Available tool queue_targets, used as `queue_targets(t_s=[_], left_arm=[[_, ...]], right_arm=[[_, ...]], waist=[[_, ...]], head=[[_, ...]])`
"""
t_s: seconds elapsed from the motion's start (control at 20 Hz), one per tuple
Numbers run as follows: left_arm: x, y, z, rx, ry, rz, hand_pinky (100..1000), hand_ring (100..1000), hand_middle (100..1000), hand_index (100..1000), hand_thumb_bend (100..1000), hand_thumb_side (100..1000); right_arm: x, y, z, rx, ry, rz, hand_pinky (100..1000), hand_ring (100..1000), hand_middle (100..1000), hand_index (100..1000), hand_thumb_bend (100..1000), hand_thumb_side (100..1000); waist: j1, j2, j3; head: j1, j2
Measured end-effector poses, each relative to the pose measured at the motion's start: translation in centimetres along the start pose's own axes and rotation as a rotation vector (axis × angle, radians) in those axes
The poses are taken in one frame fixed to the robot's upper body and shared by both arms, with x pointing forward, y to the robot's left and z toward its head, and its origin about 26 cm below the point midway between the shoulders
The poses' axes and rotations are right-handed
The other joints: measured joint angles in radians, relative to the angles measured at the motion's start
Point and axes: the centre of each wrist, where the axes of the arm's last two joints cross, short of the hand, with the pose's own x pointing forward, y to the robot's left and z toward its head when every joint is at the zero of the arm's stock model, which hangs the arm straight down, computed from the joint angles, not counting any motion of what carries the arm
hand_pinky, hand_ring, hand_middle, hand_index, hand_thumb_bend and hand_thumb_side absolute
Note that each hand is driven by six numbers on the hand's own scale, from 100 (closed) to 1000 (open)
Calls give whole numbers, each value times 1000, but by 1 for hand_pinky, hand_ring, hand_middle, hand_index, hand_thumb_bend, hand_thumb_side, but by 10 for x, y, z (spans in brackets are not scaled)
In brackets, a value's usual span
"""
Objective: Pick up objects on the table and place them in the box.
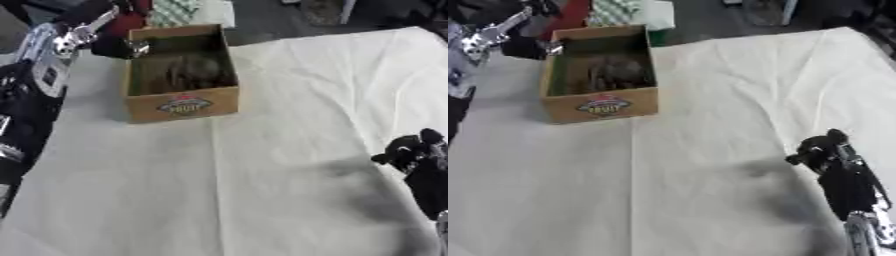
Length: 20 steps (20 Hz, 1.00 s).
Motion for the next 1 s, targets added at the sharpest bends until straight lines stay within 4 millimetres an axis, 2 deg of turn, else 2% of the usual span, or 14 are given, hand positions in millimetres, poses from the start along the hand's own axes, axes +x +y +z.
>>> queue_targets(t_s=[0.05,0.25,0.5,0.65,1.0], left_arm=[[1,1,9,29,-16,59,832,764,780,796,101,725],[9,-4,46,124,-43,315,814,713,731,770,100,802],[24,-21,91,219,-29,606,792,679,696,758,100,798],[35,-32,110,259,-19,732,785,666,686,757,100,810],[51,-61,140,276,53,899,776,641,668,755,100,862]], right_arm=[[0,0,0,-1,0,0,609,471,491,589,100,787],[0,-1,0,-5,-1,1,610,471,491,589,100,782],[1,-3,1,-22,-7,4,609,471,491,589,100,783],[1,-4,2,-29,-6,4,610,471,491,589,100,782],[0,-5,4,-38,-4,3,610,471,491,589,100,785]], waist=[[-1,0,8],[-9,-1,27],[-15,-1,47],[-16,-1,59],[-19,-9,80]], head=[[-3,0],[-13,-2],[-20,-3],[-23,-1],[-17,19]])
